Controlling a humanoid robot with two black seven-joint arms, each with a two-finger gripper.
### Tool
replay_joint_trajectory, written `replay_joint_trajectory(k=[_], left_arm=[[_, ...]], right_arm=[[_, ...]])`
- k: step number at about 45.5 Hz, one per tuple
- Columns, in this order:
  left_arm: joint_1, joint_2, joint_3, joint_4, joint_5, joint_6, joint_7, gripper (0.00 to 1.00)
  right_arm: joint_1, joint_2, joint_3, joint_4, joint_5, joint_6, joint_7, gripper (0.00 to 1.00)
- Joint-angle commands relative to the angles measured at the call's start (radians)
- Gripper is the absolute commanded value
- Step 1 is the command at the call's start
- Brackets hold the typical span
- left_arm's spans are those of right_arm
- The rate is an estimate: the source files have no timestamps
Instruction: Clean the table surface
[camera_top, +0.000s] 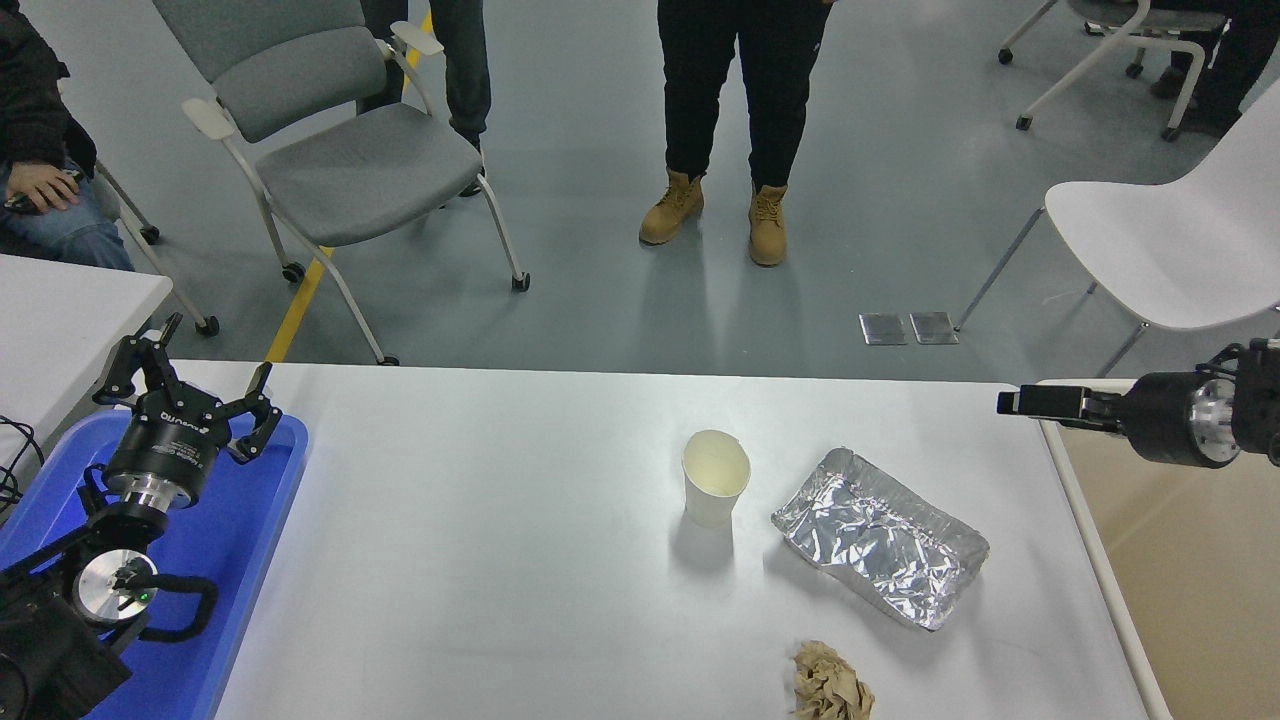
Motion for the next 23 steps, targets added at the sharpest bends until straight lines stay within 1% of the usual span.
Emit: replay_joint_trajectory(k=[1,6,10,23], left_arm=[[0.000,-0.001,-0.001,0.000,0.000,0.000,0.000,1.00],[0.000,-0.001,-0.001,0.000,0.000,0.000,0.000,1.00],[0.000,-0.001,0.001,0.000,0.000,0.000,-0.001,1.00],[0.000,0.001,-0.001,0.000,0.000,0.000,-0.001,1.00]], right_arm=[[0.075,0.032,-0.008,0.051,-0.011,0.046,-0.004,0.99],[0.101,0.070,-0.009,0.056,-0.009,0.052,-0.010,0.99],[0.109,0.110,-0.009,0.061,-0.009,0.052,-0.034,0.99],[0.120,0.272,-0.011,0.061,-0.006,0.049,-0.181,0.99]])
